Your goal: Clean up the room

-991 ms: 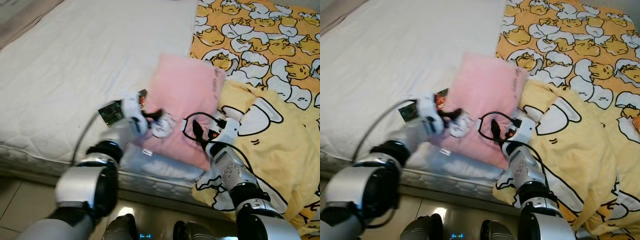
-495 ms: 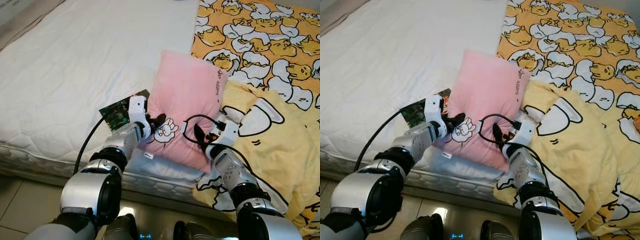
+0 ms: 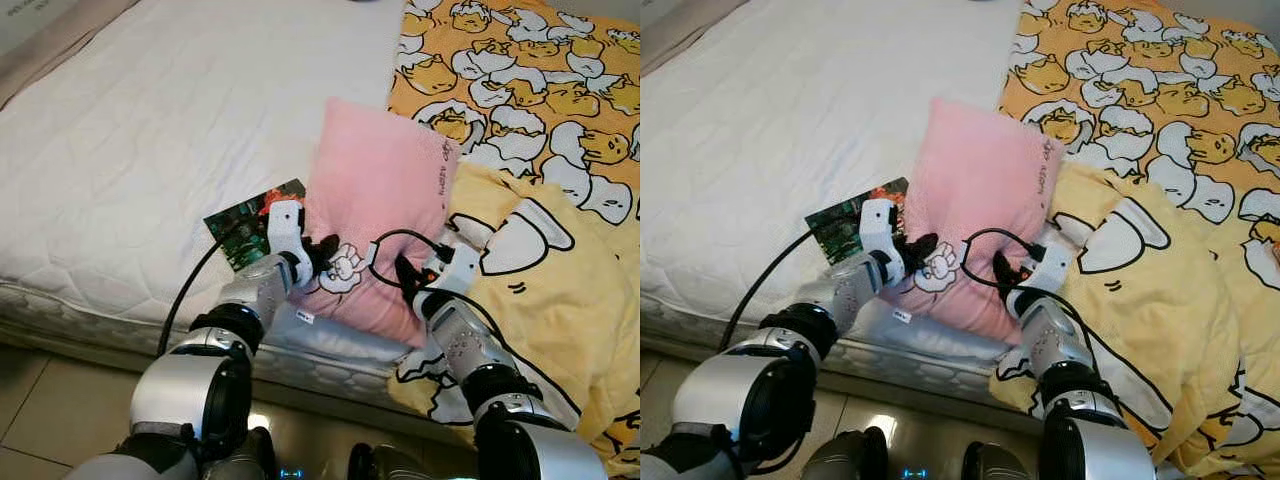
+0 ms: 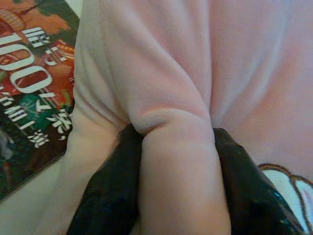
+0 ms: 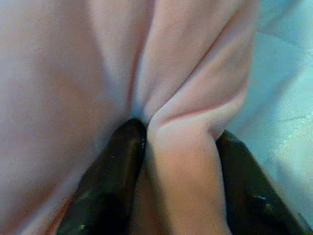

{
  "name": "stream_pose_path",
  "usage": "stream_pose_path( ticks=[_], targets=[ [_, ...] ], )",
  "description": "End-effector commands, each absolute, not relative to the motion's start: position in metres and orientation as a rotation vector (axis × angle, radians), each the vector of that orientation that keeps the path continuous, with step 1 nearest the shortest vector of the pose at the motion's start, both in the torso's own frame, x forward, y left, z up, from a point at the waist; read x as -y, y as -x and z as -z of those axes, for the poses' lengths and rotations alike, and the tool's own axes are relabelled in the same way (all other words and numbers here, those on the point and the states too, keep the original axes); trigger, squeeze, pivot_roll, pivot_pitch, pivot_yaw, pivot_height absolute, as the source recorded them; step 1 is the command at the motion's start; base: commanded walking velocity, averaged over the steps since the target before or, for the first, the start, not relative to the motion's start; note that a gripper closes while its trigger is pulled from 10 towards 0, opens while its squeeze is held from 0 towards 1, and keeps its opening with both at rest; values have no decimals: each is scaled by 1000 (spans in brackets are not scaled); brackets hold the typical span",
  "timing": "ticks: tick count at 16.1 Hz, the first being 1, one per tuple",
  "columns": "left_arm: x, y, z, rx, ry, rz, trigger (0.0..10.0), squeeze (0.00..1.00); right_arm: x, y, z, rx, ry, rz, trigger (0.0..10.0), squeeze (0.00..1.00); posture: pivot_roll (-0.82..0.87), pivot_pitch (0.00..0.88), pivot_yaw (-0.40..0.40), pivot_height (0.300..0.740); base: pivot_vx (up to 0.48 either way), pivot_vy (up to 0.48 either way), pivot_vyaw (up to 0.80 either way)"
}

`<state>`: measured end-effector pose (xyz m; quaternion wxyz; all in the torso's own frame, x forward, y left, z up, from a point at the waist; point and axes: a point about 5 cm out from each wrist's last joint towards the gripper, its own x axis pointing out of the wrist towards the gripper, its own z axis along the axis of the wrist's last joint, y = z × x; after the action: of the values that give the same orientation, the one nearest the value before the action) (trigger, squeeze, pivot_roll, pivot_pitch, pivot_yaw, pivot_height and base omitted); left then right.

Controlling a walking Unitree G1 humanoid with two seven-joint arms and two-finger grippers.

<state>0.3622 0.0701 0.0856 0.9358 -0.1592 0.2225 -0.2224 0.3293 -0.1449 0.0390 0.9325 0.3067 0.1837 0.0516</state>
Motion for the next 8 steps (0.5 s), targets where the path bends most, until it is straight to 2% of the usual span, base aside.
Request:
stream_pose_path(
  ticks=[1, 4, 8],
  targets=[
    [-55, -346, -66, -543, 343, 505, 0, 0, 139, -326, -33, -412, -639, -117, 0, 0, -45, 123, -39, 740, 0, 0, 0],
    [-59, -350, -68, -498, 199, 471, 0, 0, 143, -325, -31, -408, -574, -87, 0, 0, -37, 96, -34, 740, 0, 0, 0],
    [-59, -364, -90, -412, 223, 445, 0, 0, 153, -328, -31, -415, -567, -21, 0, 0, -17, 1, -28, 740, 0, 0, 0]
  ],
)
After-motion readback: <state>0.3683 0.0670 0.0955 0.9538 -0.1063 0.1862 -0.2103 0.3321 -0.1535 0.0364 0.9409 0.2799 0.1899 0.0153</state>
